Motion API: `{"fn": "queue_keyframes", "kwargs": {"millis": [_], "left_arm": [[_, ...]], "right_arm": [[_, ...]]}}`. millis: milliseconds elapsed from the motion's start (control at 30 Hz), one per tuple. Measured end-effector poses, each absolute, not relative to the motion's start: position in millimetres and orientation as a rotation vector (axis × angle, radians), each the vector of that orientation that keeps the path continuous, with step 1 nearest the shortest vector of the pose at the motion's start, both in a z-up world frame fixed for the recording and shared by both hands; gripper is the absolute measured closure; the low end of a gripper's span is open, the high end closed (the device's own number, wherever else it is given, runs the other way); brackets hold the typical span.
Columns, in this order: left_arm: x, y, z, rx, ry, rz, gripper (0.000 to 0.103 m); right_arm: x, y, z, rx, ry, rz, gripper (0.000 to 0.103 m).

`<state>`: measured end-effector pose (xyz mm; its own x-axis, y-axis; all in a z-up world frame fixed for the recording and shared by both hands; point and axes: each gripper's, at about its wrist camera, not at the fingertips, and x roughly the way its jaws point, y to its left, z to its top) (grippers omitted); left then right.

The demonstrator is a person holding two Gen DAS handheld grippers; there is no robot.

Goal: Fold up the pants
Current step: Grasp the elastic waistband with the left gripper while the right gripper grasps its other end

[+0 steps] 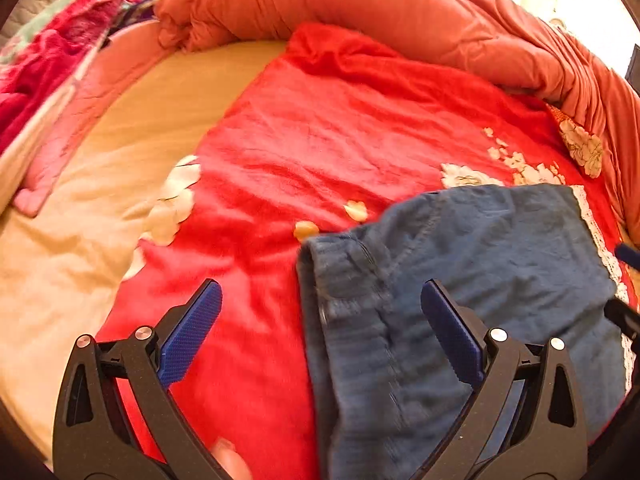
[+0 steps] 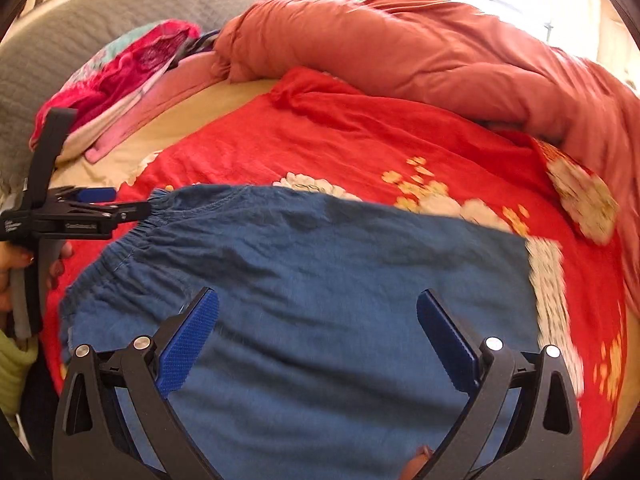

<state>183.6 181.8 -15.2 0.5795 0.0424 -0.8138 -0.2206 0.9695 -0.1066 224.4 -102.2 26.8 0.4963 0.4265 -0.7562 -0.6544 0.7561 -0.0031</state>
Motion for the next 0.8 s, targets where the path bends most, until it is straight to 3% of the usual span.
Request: {"fn": "queue_keyframes", "kwargs": {"millis": [133,200,300,433,667,700,800], "left_arm": [[196,188,-24,-0.214,0.938,0.109,0.029],[202,189,-29,-0.226,0.947,0.082,0.047],[209,184,-34,-0.198,0.946,0.049,0.065],[202,182,-28,-0.182,0.892,0.067,0.075],[175,175,-1,-0.134,0.744,0.058,0.076],[173,175,2,-0.124,0.728,0.058,0.076],[170,175,6,-0.117,0.714,0.059,0.076]], "right_arm": [[255,-81,22,-0.364,0.827,0.685,0.004],[266,-71,19,-0.393,0.823,0.701,0.004],[282,-58,15,-0.424,0.836,0.728,0.004],[309,-34,5,-0.5,0.846,0.76,0.004],[336,1,-13,-0.626,0.862,0.899,0.006],[336,4,-14,-0.65,0.849,0.913,0.008],[331,15,-21,-0.712,0.824,0.963,0.043]]}}
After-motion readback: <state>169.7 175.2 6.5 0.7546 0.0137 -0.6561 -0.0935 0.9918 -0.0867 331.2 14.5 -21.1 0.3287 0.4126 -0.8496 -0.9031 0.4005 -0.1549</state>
